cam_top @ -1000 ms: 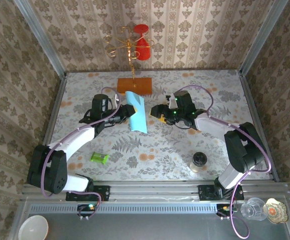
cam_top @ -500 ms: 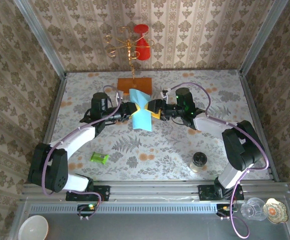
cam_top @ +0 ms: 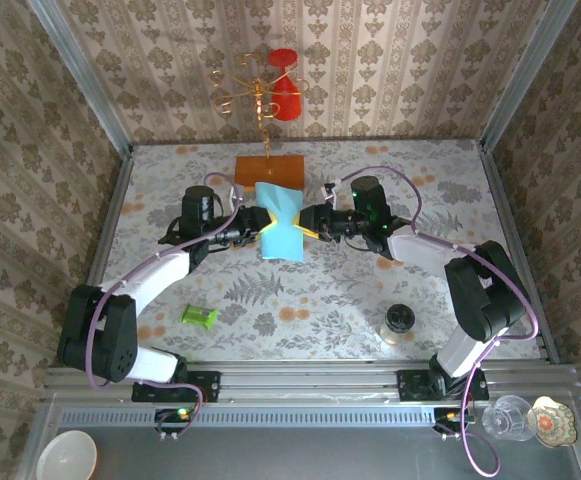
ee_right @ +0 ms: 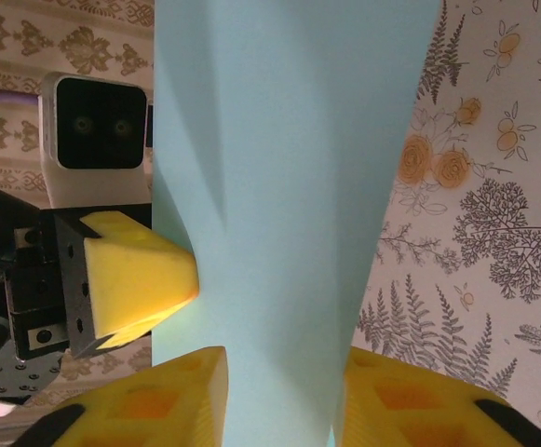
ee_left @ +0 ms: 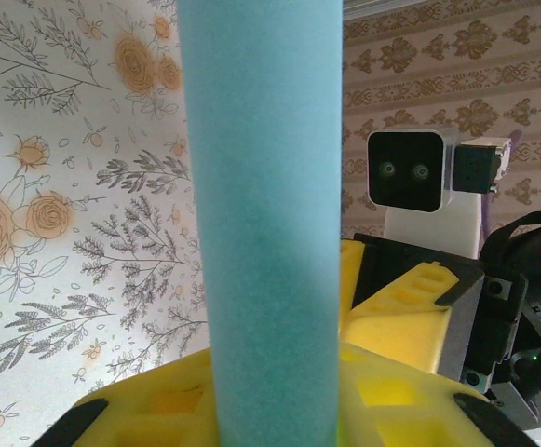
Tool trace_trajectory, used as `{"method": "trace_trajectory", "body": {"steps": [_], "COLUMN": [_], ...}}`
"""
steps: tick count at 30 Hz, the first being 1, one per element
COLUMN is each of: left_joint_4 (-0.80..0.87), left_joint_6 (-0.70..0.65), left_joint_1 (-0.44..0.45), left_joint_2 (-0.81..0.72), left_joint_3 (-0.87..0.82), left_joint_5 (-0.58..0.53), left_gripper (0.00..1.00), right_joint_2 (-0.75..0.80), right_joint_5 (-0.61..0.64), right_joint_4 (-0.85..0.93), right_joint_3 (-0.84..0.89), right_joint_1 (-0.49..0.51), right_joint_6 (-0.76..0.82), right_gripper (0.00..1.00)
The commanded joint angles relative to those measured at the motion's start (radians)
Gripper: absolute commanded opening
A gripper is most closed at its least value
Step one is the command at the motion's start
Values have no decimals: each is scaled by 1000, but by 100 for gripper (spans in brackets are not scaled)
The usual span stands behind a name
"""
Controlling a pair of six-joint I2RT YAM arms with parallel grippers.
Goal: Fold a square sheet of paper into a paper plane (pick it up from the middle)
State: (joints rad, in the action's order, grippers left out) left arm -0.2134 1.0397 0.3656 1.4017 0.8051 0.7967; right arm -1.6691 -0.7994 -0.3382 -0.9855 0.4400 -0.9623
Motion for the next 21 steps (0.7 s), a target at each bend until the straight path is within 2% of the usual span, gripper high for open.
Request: {"method": "trace_trajectory", "body": {"steps": [1,7,10,14,21], "left_joint_4": [4,16,53,183,290], "left_joint_6": [-24,-27,-45,-118,-189], "left_joint_1": [-4,-6,-16,-57,-151], "left_joint_2": [13,20,19,1,-55], "left_joint_3": [5,5,5,6,-41], "left_joint_5": [2,1,-21,-97,-200], "left_gripper": [28,32,43,65,82], "right_joint_2": [17,21,41,78,187], "right_joint_5": [1,43,91,129,240], "right_joint_4": [26,98,165,312,675], "right_joint_3": [-20,-47,-55,-75,-167], "right_joint_1": [2,3,-1,-29,-54], "right_joint_6": [22,50,82,143,325], "right_gripper": [29,8,1,0,0]}}
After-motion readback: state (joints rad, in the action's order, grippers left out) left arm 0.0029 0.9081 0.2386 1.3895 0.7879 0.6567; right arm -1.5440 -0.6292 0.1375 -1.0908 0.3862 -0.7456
